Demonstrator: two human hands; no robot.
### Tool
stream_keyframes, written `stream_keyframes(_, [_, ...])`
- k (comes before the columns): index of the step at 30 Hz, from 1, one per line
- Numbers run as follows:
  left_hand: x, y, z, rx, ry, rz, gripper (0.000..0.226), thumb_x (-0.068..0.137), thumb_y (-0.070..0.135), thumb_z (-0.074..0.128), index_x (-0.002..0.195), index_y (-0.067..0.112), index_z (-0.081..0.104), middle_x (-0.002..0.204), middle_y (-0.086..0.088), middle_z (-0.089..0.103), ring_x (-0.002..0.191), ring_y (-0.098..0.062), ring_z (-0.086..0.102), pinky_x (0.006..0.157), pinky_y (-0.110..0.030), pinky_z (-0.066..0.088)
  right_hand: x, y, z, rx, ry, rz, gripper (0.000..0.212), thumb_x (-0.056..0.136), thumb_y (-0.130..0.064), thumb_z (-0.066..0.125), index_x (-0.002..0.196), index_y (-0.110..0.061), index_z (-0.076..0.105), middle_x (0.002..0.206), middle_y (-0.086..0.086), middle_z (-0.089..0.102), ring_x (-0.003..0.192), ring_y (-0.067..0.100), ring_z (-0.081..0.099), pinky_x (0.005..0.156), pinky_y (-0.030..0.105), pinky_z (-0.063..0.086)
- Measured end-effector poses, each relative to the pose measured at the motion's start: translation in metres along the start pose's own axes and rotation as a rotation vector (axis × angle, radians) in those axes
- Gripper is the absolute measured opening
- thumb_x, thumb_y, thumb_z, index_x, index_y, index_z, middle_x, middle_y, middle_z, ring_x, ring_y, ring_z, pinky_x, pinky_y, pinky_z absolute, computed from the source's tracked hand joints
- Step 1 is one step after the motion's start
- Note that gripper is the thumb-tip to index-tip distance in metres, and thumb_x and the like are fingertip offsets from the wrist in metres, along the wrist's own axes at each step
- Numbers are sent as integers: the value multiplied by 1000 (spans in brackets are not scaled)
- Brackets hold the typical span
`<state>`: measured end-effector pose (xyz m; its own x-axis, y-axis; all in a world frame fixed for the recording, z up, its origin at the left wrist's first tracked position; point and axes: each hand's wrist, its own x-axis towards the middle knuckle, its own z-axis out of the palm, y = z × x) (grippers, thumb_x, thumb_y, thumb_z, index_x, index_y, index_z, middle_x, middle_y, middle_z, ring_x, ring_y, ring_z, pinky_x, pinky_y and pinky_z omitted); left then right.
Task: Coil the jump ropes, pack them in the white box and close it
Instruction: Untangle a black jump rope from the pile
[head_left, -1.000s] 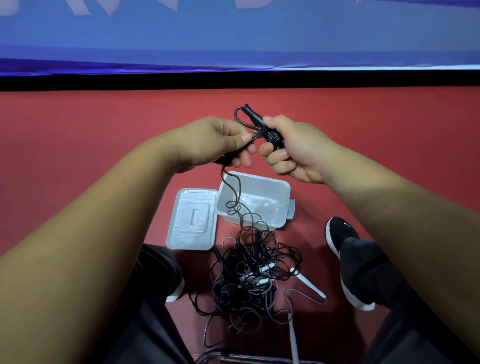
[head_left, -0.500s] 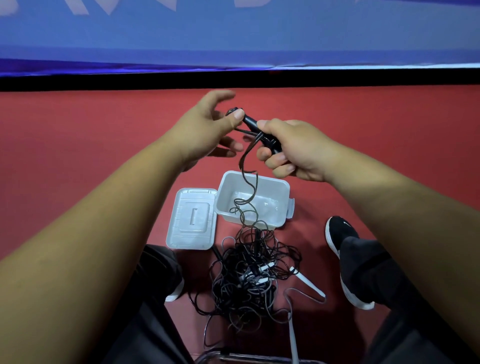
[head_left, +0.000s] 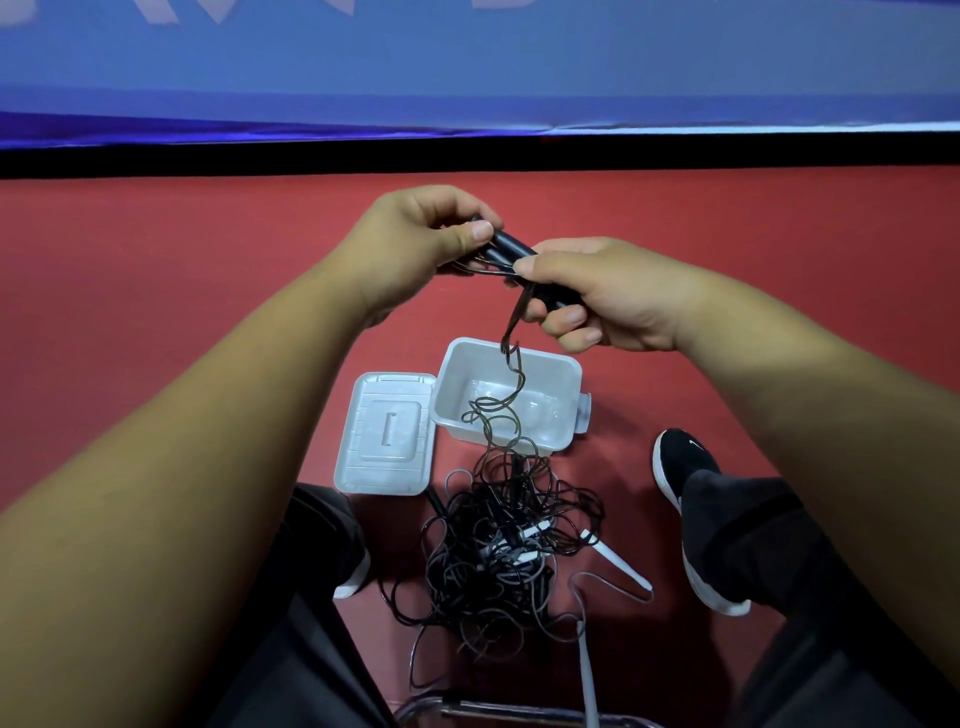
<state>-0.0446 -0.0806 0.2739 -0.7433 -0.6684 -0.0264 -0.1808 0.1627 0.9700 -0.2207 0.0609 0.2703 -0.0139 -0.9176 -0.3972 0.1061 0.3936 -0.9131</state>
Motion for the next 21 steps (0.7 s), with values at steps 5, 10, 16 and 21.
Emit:
stream_keyframes(5, [0,1,7,33,49,-3,7,98,7,69,99,10,74,86,-8,73,78,-20,67,85,-40,60,0,2,-5,-91,-1,-16,8,108,-28,58,108,-20,59,82,5,66,72,21,62,64,33,48])
stream_keyframes(10, [0,4,14,-5,94,-11,6,99,6,67,96,6,73,82,-12,70,72,-21,63,76,-36,58,2,4,-7,-98,33,-26,8,107,-26,61,100,-22,63,87,3,67,84,23,70,73,37,54])
stream_keyframes(16, [1,7,11,-32,117,-15,7,99,7,67,98,3,73,82,-14,69,72,-21,63,78,-36,59,3,6,-2,40,-28,-6,9,107,-19,57,116,-18,55,82,9,57,60,16,39,53,28,27])
stream_keyframes(21, [1,4,7,76,85,8,8,98,9,70,97,6,77,82,-11,72,71,-18,67,83,-39,63,2,7,-2,52,-23,4,4,107,-16,55,110,-14,56,76,6,55,57,13,30,53,30,18])
